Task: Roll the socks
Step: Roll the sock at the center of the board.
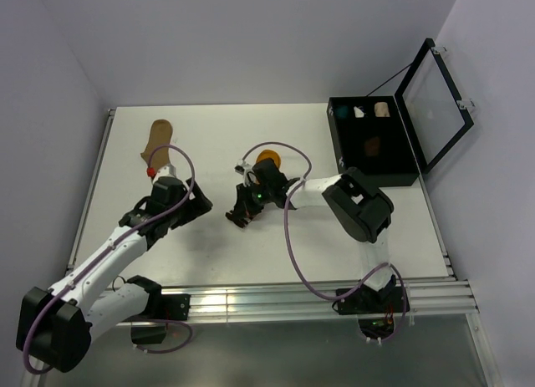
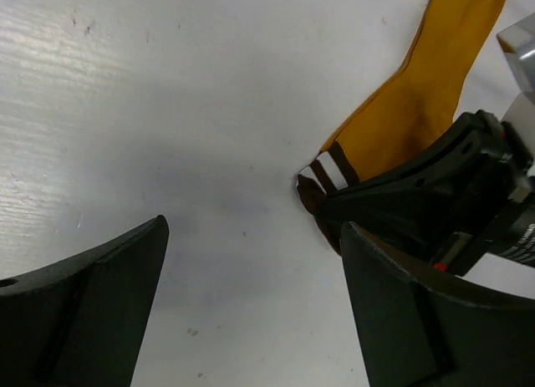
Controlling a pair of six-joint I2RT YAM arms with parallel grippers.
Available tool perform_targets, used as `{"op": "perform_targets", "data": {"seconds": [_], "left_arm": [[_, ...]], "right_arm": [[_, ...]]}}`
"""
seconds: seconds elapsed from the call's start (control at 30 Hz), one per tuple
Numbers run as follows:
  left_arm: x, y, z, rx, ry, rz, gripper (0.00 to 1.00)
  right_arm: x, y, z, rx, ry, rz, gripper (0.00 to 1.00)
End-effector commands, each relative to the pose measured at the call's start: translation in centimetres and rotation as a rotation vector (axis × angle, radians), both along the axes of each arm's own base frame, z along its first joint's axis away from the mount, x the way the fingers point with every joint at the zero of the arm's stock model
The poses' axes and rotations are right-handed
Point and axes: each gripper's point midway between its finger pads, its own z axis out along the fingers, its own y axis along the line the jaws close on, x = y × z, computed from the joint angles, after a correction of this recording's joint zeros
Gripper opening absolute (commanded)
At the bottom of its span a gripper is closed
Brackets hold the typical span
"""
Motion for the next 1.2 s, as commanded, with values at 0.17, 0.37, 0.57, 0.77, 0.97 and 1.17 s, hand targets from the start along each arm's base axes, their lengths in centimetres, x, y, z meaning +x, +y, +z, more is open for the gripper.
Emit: {"op": "perform_targets", "data": {"seconds": [0.17, 0.37, 0.57, 0.77, 0.97, 1.17], "left_arm": [[0.3, -2.6, -0.9, -0.097, 0.023, -0.039, 0.82], [0.5, -3.6, -2.8, -0.130, 0.099, -0.016, 0.77], [1.1, -5.3, -4.3, -0.201, 0.203, 0.034, 0.74], [2.1, -7.3, -4.8, -0.242, 0.241, 0.045, 0.66], [2.3, -7.3, -5.8, -0.227, 0.267, 0.084, 0.55], [3.1, -7.0, -6.8, -0.217, 0.271, 0.139, 0.50]], "right_arm": [[1.0, 1.0, 2.1, 0.180, 0.168, 0.008, 0.00], [1.4, 0.7, 0.8, 0.158, 0.175, -0.018, 0.00], [1.7, 0.5, 0.1, 0.132, 0.157, -0.038, 0.00], [1.8, 0.2, -0.4, 0.112, 0.152, -0.048, 0.00], [2.0, 0.4, -0.3, 0.126, 0.154, -0.052, 0.00], [1.9, 0.5, -0.7, 0.113, 0.148, -0.049, 0.00]]}}
